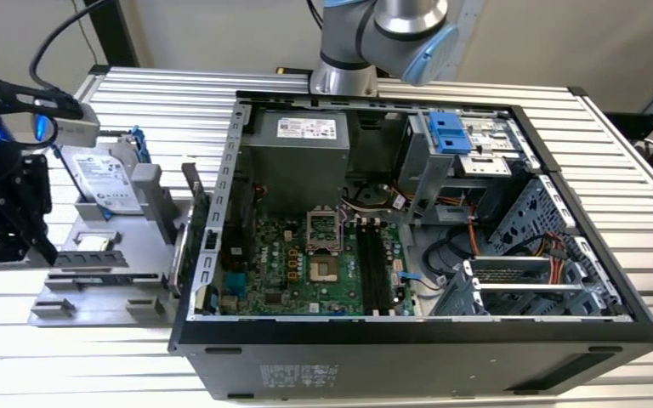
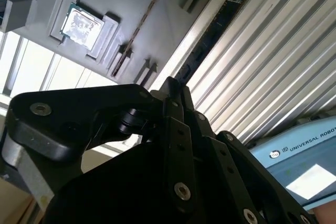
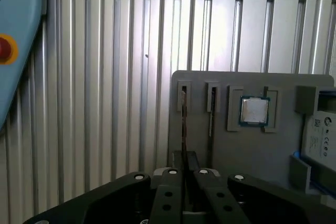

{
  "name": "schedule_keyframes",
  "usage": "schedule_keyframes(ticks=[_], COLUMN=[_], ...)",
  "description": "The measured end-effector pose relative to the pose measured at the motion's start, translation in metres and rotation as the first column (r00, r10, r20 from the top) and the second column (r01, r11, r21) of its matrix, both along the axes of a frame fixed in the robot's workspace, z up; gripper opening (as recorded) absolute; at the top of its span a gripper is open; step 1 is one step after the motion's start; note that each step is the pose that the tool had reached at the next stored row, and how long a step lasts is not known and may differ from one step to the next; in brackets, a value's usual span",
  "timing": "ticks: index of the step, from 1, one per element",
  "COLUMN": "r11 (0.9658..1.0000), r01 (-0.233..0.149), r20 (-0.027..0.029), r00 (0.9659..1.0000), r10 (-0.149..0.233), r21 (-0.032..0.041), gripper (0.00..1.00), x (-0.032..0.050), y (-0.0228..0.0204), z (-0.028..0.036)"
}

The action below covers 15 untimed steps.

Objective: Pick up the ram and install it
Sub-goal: 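Pick up the ram and move it above insertion slot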

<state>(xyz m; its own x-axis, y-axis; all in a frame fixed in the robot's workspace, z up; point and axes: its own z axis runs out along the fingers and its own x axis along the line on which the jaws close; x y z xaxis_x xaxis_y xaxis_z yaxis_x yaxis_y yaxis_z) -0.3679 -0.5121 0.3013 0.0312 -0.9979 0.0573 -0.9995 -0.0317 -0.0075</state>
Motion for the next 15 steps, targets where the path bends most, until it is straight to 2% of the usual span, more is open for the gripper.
schedule_keyframes(ticks=[15], r11=[1.0], r01=[0.0], r20=[0.0], r00=[1.0], r10=[0.0], r21=[0.0], gripper=[0.0], x=[0.0], y=[0.0], z=[0.023])
